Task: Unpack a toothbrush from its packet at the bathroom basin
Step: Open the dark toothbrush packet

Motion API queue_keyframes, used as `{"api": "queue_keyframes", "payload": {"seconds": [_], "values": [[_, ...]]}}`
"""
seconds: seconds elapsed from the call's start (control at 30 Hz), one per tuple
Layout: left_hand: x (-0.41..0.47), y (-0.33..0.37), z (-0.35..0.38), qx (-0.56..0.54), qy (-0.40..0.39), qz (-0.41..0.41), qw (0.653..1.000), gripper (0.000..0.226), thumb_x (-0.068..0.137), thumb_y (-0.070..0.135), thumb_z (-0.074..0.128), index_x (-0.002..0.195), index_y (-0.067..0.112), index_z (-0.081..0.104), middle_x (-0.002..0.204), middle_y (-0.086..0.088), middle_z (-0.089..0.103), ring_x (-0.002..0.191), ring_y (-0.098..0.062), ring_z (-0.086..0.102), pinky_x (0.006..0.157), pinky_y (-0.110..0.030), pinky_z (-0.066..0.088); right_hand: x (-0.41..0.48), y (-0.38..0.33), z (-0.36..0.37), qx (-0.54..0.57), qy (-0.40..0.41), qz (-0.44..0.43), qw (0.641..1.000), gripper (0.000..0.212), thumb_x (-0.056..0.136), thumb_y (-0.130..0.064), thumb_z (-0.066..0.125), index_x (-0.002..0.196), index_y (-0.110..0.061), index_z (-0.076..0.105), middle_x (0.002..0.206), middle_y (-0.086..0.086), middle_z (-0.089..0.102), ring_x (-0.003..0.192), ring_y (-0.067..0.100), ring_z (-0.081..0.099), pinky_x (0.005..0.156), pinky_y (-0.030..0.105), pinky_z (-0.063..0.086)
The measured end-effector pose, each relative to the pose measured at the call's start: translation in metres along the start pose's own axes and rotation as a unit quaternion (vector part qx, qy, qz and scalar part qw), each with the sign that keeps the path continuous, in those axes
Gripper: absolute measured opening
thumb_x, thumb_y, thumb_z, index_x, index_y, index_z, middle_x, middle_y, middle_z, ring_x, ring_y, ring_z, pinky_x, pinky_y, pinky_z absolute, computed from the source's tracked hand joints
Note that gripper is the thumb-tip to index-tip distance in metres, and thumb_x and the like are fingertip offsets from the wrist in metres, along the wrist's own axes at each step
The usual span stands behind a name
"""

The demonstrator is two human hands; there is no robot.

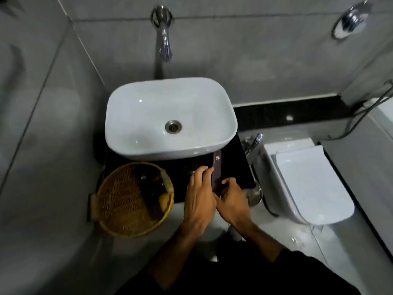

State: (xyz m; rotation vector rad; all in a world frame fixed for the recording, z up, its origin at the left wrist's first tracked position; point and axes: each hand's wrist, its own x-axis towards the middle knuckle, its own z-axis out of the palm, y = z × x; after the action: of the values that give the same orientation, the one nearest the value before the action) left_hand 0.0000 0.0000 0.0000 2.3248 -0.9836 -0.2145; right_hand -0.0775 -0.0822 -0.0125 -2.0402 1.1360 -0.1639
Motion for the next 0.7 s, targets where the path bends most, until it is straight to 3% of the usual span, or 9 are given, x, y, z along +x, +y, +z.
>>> {"api": "queue_keyframes", "payload": {"seconds": [0.07,0.13,0.23,0.33,0.5,0.6,0.7], "values": [[-0.004,-0.005,0.01,-0.049,-0.05,-0.057,0.996,0.054,0.085,0.008,0.057,0.137,0.016,0.049,0.139,-0.006,0.046,0.126,-0.025,0.049,0.104,-0.035,0.043,0.0,0.004,0.011,-0.004,-0.007,0.028,1.0,0.052,0.08,-0.045,0.08,0.117,-0.018,0.054,0.099,0.001,0.069,0.084,0.02,0.066,0.06,0.023,0.04],[-0.003,-0.011,0.021,-0.078,-0.111,-0.134,0.982,0.052,0.088,0.014,0.057,0.138,0.019,0.048,0.137,-0.007,0.049,0.121,-0.027,0.054,0.098,-0.037,0.046,0.003,0.009,0.02,-0.018,-0.006,0.048,0.999,0.047,0.082,-0.037,0.078,0.116,-0.016,0.053,0.108,0.006,0.067,0.092,0.026,0.068,0.071,0.029,0.045],[0.001,-0.016,0.034,-0.086,-0.178,-0.172,0.965,0.055,0.09,0.015,0.056,0.143,0.021,0.043,0.141,-0.006,0.053,0.123,-0.026,0.056,0.1,-0.039,0.047,0.008,0.017,0.034,-0.049,0.003,0.044,0.998,0.032,0.092,-0.024,0.065,0.117,-0.014,0.049,0.118,0.012,0.061,0.096,0.034,0.068,0.076,0.038,0.048],[0.008,-0.018,0.043,-0.09,-0.204,-0.197,0.955,0.052,0.092,0.015,0.055,0.142,0.021,0.044,0.14,-0.005,0.057,0.125,-0.025,0.057,0.103,-0.04,0.048,0.015,0.023,0.041,-0.045,0.011,0.052,0.998,0.023,0.097,-0.018,0.058,0.116,-0.012,0.048,0.117,0.013,0.06,0.095,0.036,0.067,0.073,0.038,0.046],[0.015,-0.02,0.049,-0.156,-0.2,-0.263,0.931,0.042,0.1,0.028,0.042,0.142,0.024,0.044,0.136,-0.006,0.061,0.122,-0.025,0.059,0.102,-0.035,0.046,0.016,0.036,0.031,0.043,-0.009,0.049,0.998,0.039,0.086,-0.029,0.075,0.108,-0.015,0.046,0.1,0.008,0.07,0.083,0.026,0.069,0.071,0.039,0.055],[0.02,-0.006,0.056,-0.213,-0.211,-0.294,0.907,0.05,0.1,0.043,0.041,0.146,0.022,0.04,0.136,-0.008,0.059,0.12,-0.025,0.06,0.104,-0.036,0.046,0.006,0.055,0.007,0.055,-0.038,0.039,0.997,0.043,0.08,-0.031,0.08,0.103,-0.024,0.045,0.084,-0.007,0.067,0.069,0.006,0.065,0.061,0.023,0.047],[0.029,0.02,0.061,-0.323,-0.189,-0.336,0.864,0.052,0.098,0.051,0.043,0.141,0.02,0.043,0.131,-0.01,0.06,0.108,-0.025,0.065,0.096,-0.044,0.054,-0.013,0.078,-0.028,0.058,-0.081,0.05,0.994,0.042,0.076,-0.032,0.08,0.095,-0.04,0.044,0.086,-0.01,0.071,0.067,-0.001,0.069,0.056,0.012,0.047]]}}
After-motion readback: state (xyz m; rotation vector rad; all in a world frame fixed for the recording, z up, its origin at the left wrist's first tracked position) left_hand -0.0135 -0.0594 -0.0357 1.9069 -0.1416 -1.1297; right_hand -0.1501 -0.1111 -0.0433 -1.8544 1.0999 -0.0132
